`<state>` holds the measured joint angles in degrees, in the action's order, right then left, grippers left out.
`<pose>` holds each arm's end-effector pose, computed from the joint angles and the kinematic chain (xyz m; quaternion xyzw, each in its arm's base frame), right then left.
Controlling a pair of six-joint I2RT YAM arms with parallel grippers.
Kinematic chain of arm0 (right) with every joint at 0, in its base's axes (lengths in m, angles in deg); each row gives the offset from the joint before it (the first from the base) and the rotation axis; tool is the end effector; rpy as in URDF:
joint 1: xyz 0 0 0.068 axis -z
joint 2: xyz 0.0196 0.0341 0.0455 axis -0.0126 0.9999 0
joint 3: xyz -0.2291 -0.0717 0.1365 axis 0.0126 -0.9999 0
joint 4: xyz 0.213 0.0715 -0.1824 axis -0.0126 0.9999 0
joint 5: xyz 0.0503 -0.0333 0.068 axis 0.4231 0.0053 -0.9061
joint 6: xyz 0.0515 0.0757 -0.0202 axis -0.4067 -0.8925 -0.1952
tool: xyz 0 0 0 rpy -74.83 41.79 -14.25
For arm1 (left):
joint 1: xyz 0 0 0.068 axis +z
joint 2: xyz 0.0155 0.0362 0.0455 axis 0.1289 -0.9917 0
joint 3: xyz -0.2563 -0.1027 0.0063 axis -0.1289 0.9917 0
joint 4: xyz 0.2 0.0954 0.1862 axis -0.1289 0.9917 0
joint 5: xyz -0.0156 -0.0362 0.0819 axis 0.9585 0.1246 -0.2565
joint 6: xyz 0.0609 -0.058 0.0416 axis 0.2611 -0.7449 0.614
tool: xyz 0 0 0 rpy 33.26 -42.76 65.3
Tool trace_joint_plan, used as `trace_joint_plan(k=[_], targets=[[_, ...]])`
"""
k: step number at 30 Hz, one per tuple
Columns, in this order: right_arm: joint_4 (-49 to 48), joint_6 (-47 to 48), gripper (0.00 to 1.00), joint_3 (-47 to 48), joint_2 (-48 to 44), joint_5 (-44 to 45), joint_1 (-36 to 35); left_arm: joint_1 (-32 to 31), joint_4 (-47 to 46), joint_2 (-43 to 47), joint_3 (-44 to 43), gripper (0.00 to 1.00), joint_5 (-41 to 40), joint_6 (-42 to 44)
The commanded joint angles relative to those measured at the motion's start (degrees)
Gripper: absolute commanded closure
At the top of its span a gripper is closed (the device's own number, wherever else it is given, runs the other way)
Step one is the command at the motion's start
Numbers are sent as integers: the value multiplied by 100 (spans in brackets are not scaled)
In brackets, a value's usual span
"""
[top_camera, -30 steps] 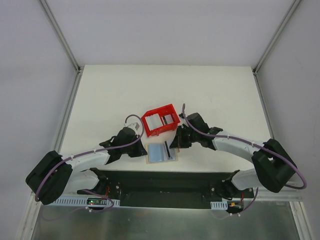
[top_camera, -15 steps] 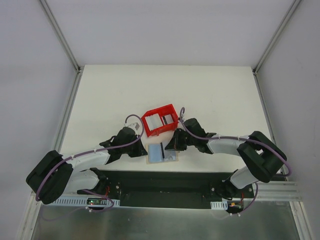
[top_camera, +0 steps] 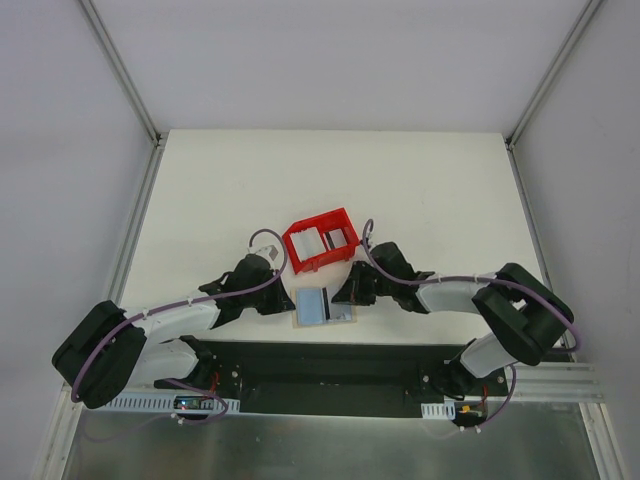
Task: Put the credit cards into the card holder
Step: Insert the credit card into the card slot.
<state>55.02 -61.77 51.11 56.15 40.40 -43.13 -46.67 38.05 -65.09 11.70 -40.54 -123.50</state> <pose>0.2138 0.2495 0.0927 -0.1399 0.8638 0.4236 0.2341 0.1948 -0.1782 0.0957 -0.0097 0.9024 -0.3431 0.2603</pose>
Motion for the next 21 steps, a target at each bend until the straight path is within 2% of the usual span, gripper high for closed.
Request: trace_joint_plan(k=[1, 14, 21], targets=[[-270, -132, 100, -135, -63, 86, -44, 33, 160, -54, 132, 100, -62, -67], [-1377, -572, 100, -478, 254, -90, -141, 33, 98, -54, 167, 100, -70, -155], [-1571, -642, 99, -522, 367, -116, -158, 33, 89, -89, 176, 100, -79, -155]])
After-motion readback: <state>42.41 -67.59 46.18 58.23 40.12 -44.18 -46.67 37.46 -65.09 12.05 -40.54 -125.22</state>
